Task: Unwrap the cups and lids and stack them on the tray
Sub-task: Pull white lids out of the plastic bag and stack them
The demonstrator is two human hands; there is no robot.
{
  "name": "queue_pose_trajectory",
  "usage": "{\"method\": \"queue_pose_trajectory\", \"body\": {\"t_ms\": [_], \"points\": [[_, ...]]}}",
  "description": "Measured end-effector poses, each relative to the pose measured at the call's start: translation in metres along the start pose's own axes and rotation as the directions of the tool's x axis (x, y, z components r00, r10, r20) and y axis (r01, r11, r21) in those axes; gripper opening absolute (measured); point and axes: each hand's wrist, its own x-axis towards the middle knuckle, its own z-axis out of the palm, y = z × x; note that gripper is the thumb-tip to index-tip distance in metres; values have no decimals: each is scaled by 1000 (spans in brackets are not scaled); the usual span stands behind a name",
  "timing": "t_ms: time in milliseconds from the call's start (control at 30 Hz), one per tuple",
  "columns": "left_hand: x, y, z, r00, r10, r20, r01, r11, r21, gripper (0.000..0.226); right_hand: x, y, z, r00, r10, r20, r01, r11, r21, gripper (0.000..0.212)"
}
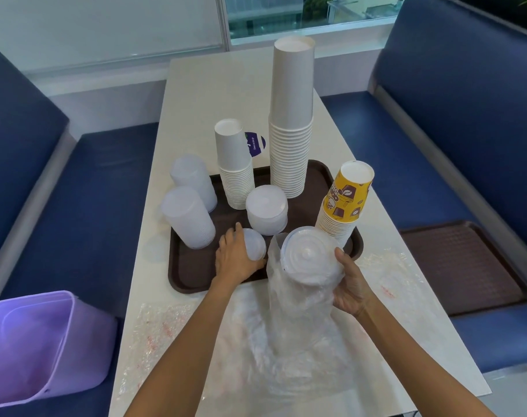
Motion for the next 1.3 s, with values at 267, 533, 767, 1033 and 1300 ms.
{"method": "queue_pose_trajectory", "body": {"t_ms": [267, 533, 767, 1033, 1300], "points": [[0, -6, -7, 999, -49, -9, 50, 996, 69, 108, 1, 1, -3, 1000, 7, 0, -7, 1000, -10, 104], [2, -5, -12, 999, -29, 39, 24, 992, 124, 106, 1, 4, 0, 1000, 21, 2, -21, 1000, -17, 104], [-37, 20, -45, 898, -35, -440, -184, 876, -446, 55, 3, 12, 7, 997, 75, 6, -75, 996, -37, 109], [-92, 56, -51, 889, 259, -378, -428, 764, -483, 52, 2, 24, 28, 988, 122, 90, -112, 988, -107, 98], [-104, 53, -34, 929, 184, -322, -336, 784, -521, 75, 0, 24, 40, 990, 95, 100, -86, 992, -88, 98]]}}
